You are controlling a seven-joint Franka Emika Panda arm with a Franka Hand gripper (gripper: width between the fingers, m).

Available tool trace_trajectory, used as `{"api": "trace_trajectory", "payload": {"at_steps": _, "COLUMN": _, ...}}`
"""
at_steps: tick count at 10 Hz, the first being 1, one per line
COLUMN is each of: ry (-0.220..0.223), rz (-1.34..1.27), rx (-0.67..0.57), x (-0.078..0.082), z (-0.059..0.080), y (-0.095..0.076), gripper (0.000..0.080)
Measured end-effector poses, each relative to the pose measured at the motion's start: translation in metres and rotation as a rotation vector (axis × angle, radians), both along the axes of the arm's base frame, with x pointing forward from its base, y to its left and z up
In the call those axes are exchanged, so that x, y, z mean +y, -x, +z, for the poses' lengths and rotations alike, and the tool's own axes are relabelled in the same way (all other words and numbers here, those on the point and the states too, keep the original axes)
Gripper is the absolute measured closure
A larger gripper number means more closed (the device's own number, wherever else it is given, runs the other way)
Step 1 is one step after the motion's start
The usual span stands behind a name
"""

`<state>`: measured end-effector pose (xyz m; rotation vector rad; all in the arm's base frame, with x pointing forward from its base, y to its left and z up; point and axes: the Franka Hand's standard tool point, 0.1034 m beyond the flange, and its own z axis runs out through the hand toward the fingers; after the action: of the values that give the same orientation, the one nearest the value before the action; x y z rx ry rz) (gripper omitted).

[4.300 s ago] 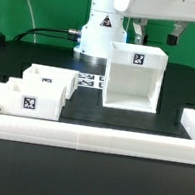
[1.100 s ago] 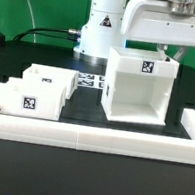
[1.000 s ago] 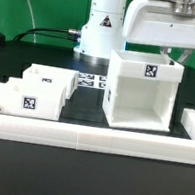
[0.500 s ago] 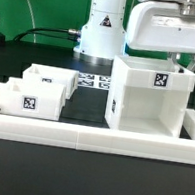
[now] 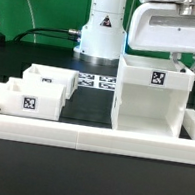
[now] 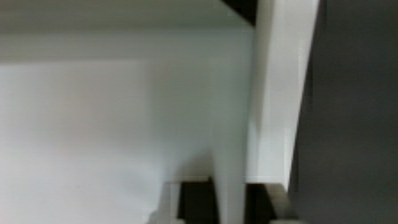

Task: Assemble drawer

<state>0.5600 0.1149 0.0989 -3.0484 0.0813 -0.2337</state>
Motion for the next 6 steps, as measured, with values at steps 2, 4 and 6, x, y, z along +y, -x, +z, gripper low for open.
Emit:
{"api": "trace_trajectory", "payload": {"at_steps": 2, "ry": -0.051, "rz": -0.219, "rx": -0.013, "x": -0.007, "z": -0.001, "y": -0.008, "gripper": 0.076}}
{"api": "trace_trajectory", "payload": {"at_steps": 4, "ry": -0.074, "rz": -0.367, "rx": -0.014, "x": -0.014, "z": 0.003, "y": -0.015, "gripper": 0.0757}}
{"api": "trace_trajectory", "payload": {"at_steps": 6, "ry": -0.108, "rz": -0.469, "rx": -0.013, "x": -0.014, "z": 0.006, "y": -0.018, "gripper": 0.0757}}
